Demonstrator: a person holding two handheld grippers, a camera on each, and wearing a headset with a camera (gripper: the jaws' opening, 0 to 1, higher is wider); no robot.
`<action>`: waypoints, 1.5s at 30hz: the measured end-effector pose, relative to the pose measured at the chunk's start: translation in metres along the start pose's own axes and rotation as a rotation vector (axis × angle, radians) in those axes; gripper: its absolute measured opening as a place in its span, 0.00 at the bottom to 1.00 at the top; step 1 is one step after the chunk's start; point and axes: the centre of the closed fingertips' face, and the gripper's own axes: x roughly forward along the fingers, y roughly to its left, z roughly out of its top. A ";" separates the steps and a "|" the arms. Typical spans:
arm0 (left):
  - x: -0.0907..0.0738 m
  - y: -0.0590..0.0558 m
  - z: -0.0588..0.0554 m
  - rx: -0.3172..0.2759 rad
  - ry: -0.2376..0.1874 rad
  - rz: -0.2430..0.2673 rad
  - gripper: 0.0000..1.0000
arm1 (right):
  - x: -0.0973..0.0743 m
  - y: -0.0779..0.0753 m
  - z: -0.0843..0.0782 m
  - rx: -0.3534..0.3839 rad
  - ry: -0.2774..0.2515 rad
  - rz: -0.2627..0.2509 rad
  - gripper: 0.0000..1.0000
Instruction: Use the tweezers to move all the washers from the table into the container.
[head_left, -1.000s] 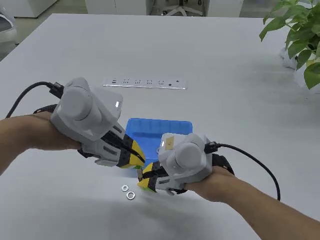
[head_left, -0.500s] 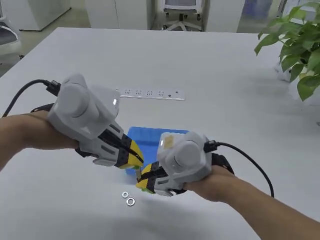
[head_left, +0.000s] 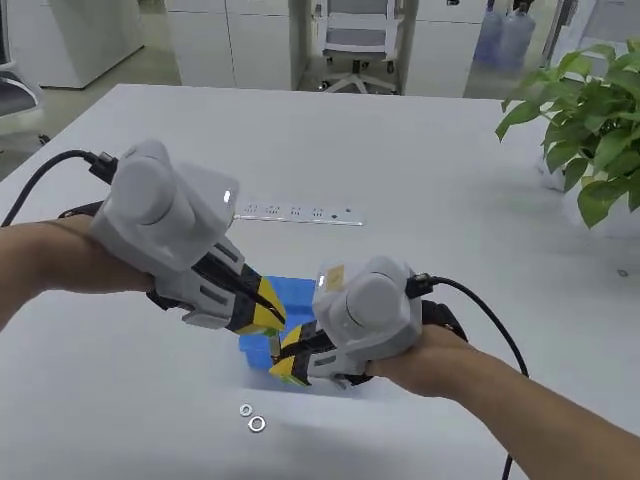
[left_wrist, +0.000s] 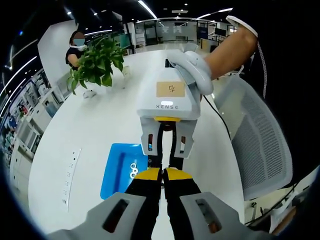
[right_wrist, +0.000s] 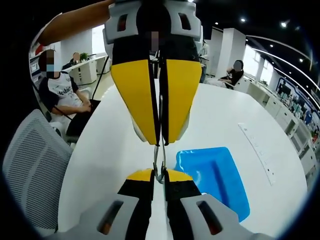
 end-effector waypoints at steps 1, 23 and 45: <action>-0.001 0.000 0.001 0.001 -0.001 0.001 0.05 | -0.001 -0.001 0.001 -0.001 -0.001 -0.001 0.10; -0.009 0.031 0.018 0.029 -0.028 0.043 0.05 | -0.014 -0.037 0.013 -0.026 -0.006 -0.032 0.10; 0.014 0.059 0.001 0.024 -0.021 0.026 0.05 | 0.000 -0.064 -0.012 -0.019 0.010 -0.021 0.10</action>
